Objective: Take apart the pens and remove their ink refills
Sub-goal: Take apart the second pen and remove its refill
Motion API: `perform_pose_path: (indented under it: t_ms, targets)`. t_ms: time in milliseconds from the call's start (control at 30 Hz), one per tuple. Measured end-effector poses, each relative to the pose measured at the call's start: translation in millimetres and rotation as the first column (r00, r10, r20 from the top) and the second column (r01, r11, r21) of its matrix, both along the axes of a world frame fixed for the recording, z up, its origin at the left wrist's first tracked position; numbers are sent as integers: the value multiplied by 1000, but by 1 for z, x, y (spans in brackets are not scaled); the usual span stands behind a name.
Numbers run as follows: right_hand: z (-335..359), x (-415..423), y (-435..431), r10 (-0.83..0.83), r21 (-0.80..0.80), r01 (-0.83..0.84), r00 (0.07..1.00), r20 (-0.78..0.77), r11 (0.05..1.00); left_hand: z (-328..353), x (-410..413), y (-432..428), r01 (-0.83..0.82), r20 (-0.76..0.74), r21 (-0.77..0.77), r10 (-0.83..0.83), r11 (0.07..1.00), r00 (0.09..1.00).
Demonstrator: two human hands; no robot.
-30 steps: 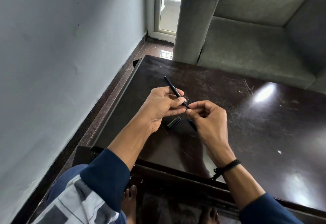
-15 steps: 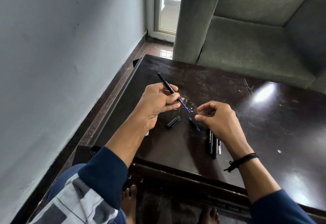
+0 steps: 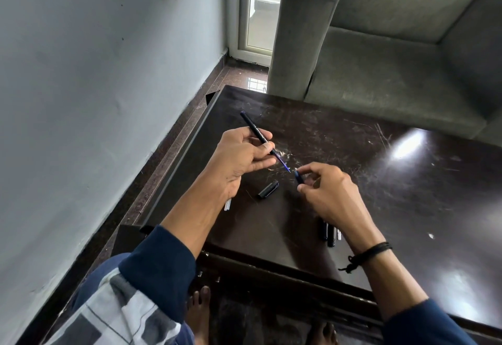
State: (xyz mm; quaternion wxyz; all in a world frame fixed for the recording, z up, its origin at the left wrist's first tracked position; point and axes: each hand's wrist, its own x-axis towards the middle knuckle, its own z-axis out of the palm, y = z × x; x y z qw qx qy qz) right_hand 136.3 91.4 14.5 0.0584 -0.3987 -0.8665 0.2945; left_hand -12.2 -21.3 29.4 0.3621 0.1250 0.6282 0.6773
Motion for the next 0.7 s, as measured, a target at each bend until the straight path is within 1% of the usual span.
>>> perform_pose_path:
  t_ms: [67, 267, 567, 700]
  targets:
    - [3, 1, 0, 12, -2, -12, 999, -46, 1000, 1, -2, -1, -14, -1, 4, 14, 1000, 1000]
    - [1, 1, -4, 77, 26, -76, 996, -54, 997, 1, 0, 0, -8, -5, -4, 8, 1000, 1000]
    - [-2, 0, -5, 87, 43, -83, 991, -104, 996, -2, 3, 2, 32, -21, -25, -32, 999, 999]
    - [-3, -2, -8, 86, 53, -78, 981, -173, 996, -3, 8, 4, 70, -21, -40, -71, 997, 997]
